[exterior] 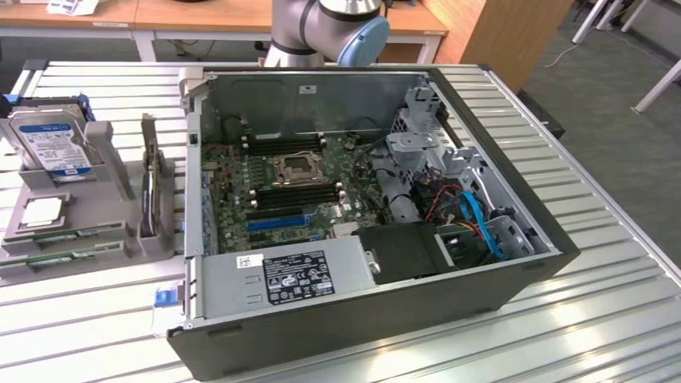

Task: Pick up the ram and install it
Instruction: 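Pick up the ram and move it above insertion slot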

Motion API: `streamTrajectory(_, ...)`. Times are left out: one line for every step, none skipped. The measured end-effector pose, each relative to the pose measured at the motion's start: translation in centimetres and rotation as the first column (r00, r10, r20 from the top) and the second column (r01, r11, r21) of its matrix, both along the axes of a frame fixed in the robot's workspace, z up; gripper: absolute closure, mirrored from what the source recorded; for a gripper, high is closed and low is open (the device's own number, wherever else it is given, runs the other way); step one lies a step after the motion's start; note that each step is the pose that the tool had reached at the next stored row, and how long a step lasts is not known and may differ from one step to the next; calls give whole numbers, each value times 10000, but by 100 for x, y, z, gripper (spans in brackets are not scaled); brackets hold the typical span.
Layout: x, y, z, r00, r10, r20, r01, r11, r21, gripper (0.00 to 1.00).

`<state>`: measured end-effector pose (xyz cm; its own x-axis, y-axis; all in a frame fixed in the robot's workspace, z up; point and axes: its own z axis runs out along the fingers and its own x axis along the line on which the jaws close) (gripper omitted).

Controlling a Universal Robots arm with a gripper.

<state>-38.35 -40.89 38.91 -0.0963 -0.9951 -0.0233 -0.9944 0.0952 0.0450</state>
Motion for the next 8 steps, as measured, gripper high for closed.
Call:
streamTrajectory(0,0,0,10000,1,-1,-1,10000,0,90)
streamTrajectory(0,0,0,10000,8,-1,-8,10000,0,90)
streamTrajectory(0,0,0,10000,21,-1,-21,10000,1,90)
streamTrajectory(0,0,0,10000,39,0,-39,10000,0,90)
streamTrajectory(0,0,0,10000,59,0,-59,10000,1,90)
streamTrajectory(0,0,0,10000,79,0,-79,10000,0,90)
streamTrajectory(0,0,0,10000,96,0,-96,10000,0,90)
streamTrajectory(0,0,0,9999,107,0,-107,9999,0,90)
